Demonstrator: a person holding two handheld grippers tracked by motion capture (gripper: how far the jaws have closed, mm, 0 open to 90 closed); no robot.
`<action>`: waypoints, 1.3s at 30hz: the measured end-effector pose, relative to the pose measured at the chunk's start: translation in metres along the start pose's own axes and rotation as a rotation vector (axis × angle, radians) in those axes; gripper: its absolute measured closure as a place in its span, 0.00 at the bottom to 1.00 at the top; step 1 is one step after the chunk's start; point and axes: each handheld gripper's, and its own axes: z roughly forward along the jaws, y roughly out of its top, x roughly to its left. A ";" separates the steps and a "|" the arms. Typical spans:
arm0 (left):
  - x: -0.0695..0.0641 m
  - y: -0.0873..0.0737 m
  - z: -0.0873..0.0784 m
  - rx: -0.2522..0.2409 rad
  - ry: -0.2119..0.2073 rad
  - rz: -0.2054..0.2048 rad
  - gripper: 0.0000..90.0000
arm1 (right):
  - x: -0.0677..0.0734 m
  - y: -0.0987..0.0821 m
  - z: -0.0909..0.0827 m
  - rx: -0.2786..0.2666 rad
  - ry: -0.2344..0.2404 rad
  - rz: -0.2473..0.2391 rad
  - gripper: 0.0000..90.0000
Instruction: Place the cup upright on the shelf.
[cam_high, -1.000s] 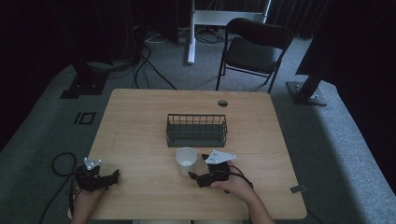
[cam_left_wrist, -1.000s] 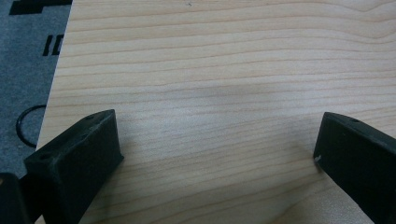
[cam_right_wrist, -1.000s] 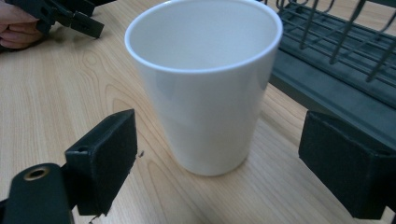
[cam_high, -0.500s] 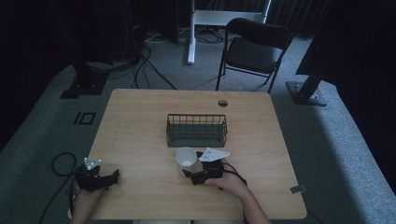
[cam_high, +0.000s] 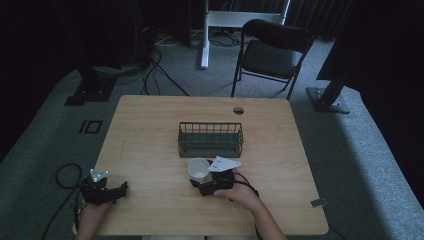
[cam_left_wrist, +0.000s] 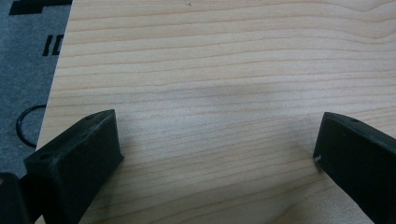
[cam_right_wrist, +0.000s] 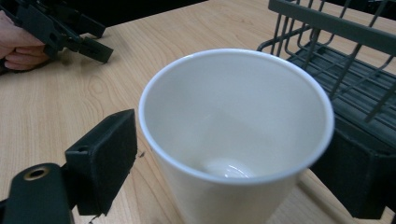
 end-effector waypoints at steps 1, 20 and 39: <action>0.000 0.000 0.000 0.000 0.000 0.000 0.01 | 0.000 0.000 0.001 0.000 -0.001 0.003 0.13; 0.000 0.000 0.000 0.000 0.000 0.000 0.01 | 0.003 0.009 0.007 -0.009 -0.017 -0.010 0.22; 0.000 0.000 0.000 -0.002 0.001 0.000 0.01 | -0.003 0.056 -0.009 -0.060 -0.032 -0.024 0.22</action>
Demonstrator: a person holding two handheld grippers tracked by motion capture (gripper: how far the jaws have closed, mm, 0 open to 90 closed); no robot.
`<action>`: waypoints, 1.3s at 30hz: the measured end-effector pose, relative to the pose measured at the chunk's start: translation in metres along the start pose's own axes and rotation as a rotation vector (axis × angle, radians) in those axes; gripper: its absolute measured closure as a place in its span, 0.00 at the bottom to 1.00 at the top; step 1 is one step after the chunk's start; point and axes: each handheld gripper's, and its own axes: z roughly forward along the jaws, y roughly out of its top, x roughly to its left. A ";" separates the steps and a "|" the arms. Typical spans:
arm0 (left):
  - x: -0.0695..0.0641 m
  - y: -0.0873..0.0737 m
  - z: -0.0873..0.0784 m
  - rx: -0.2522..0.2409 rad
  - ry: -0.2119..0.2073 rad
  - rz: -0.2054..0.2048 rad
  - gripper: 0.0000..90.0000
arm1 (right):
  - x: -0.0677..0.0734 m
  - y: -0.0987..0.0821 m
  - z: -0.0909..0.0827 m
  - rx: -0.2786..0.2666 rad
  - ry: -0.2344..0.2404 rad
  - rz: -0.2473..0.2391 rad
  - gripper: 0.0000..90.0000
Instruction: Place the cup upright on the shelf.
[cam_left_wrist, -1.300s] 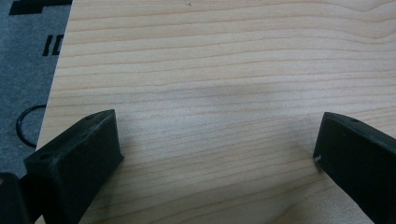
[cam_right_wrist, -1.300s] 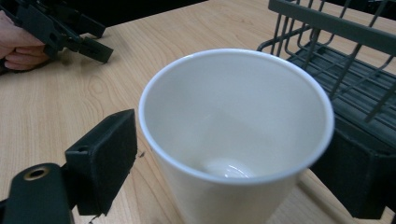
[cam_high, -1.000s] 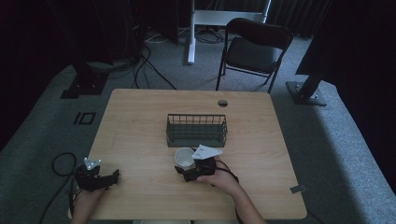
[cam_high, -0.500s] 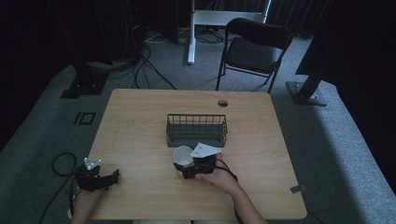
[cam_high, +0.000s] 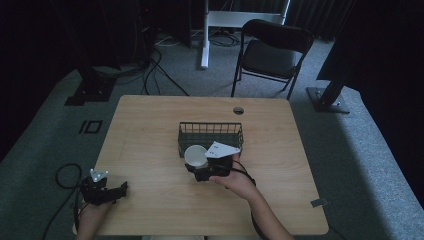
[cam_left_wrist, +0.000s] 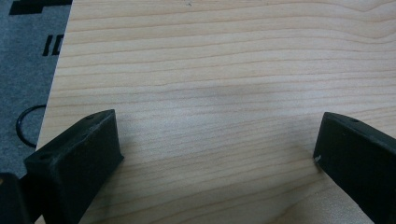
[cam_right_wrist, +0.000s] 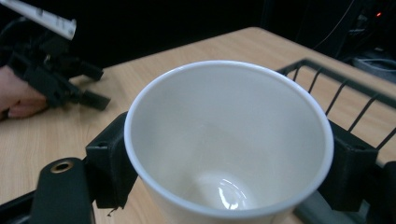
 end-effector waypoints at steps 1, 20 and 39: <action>0.000 0.000 0.000 0.000 0.000 -0.001 0.01 | -0.001 0.003 -0.001 -0.006 -0.005 0.001 0.22; 0.000 0.000 0.000 0.001 0.000 -0.001 0.01 | -0.026 0.050 -0.023 -0.088 -0.142 -0.011 0.22; 0.000 0.000 0.000 0.002 0.000 0.001 0.01 | -0.081 0.057 -0.032 -0.090 -0.362 0.092 0.22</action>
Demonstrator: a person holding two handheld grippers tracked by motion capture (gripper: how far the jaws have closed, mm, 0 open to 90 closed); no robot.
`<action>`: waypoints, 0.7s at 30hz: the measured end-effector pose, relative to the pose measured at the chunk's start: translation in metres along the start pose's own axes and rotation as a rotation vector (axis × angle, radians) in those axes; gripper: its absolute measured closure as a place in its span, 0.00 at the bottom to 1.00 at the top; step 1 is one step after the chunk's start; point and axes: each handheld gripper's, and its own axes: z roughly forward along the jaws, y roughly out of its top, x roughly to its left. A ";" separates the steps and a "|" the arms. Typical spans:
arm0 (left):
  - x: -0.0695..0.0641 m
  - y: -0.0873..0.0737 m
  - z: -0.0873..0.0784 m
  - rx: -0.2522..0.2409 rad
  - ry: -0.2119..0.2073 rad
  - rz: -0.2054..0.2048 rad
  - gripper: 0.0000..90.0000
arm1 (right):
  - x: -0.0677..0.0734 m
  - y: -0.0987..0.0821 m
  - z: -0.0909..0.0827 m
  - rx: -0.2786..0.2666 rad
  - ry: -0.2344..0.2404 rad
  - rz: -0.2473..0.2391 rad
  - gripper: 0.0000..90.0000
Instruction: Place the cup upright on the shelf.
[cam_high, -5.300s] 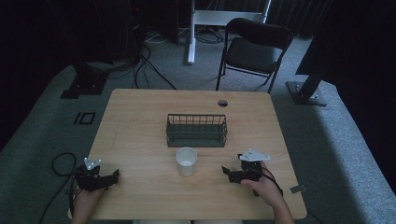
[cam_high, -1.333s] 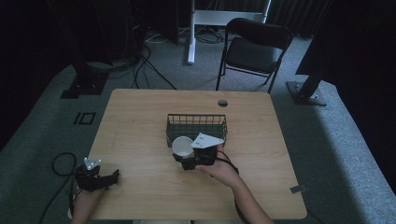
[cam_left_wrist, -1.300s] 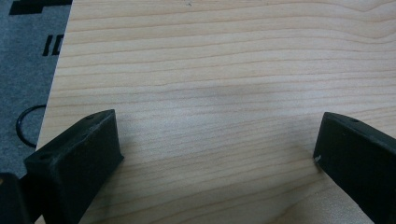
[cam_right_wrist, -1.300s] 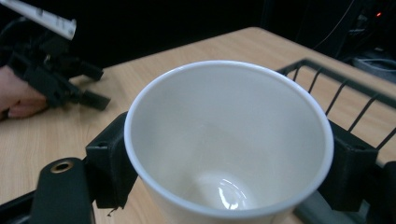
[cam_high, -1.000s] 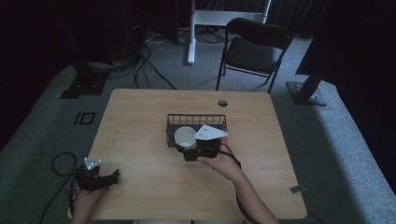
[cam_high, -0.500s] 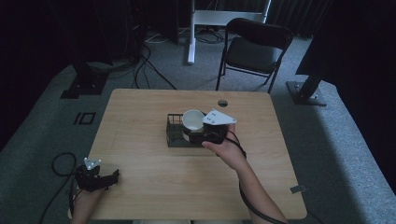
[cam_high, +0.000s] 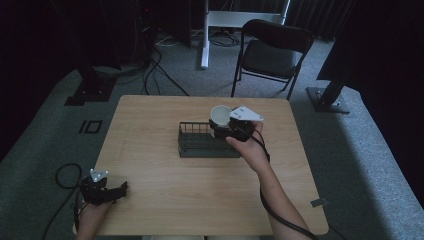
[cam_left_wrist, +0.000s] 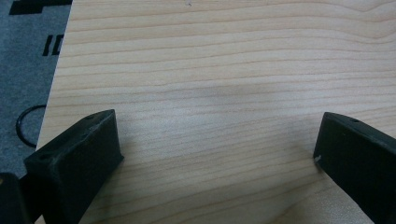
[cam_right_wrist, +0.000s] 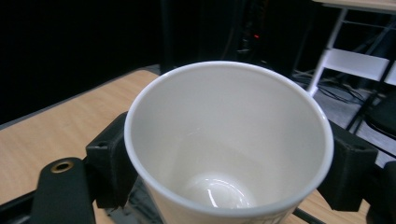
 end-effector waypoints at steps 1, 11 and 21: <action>0.000 0.000 0.000 0.000 0.000 -0.001 0.01 | -0.002 -0.001 0.001 0.003 -0.012 0.009 0.22; 0.000 0.000 0.000 0.000 0.000 -0.002 0.01 | -0.021 -0.014 0.012 0.043 -0.083 0.036 0.22; 0.000 0.000 0.000 0.000 0.000 -0.002 0.01 | -0.029 -0.037 0.023 0.088 -0.105 0.082 0.22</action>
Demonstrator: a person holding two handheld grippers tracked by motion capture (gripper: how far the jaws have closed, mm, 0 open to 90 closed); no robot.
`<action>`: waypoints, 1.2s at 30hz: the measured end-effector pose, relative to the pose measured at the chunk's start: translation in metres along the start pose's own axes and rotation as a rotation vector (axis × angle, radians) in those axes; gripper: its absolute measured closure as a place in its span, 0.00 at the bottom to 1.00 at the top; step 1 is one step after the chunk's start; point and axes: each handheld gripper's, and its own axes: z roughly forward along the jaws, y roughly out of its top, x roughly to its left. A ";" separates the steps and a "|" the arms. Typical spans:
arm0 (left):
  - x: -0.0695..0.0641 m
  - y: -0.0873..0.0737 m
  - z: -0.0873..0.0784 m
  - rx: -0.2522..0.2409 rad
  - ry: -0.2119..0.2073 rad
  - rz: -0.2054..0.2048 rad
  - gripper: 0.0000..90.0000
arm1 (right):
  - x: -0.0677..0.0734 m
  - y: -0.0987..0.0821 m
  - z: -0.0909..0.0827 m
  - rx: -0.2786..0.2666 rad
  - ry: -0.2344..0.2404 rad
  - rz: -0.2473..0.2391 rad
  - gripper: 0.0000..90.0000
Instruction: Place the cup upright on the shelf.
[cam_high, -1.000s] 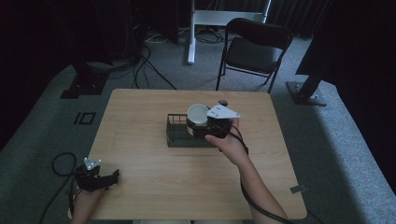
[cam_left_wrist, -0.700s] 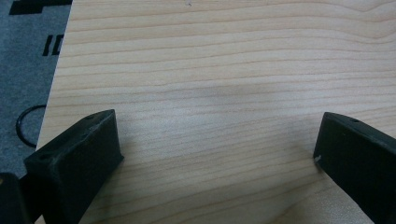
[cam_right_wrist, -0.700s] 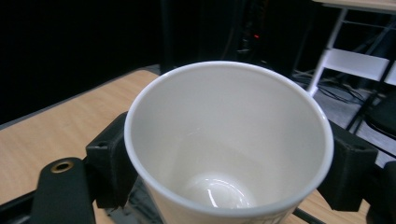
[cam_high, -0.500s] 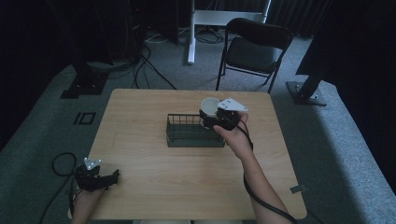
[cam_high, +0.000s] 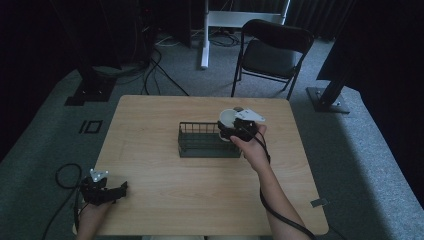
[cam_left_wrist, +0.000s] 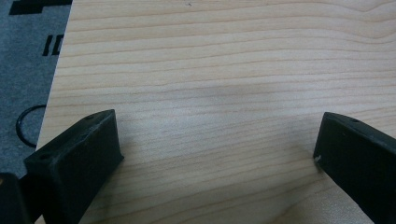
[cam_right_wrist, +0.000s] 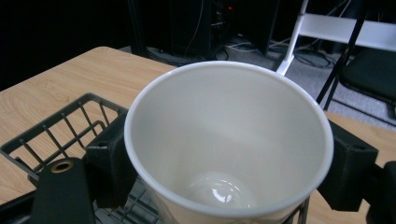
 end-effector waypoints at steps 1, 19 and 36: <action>0.000 0.000 0.000 0.000 0.000 0.000 0.01 | -0.001 -0.002 0.001 0.005 -0.003 0.000 0.22; 0.000 0.000 0.000 0.000 0.000 0.000 0.01 | -0.005 -0.026 0.010 0.051 -0.006 0.025 0.22; 0.000 0.000 0.000 0.000 0.000 0.000 0.01 | -0.003 -0.027 0.009 0.049 -0.010 -0.003 0.22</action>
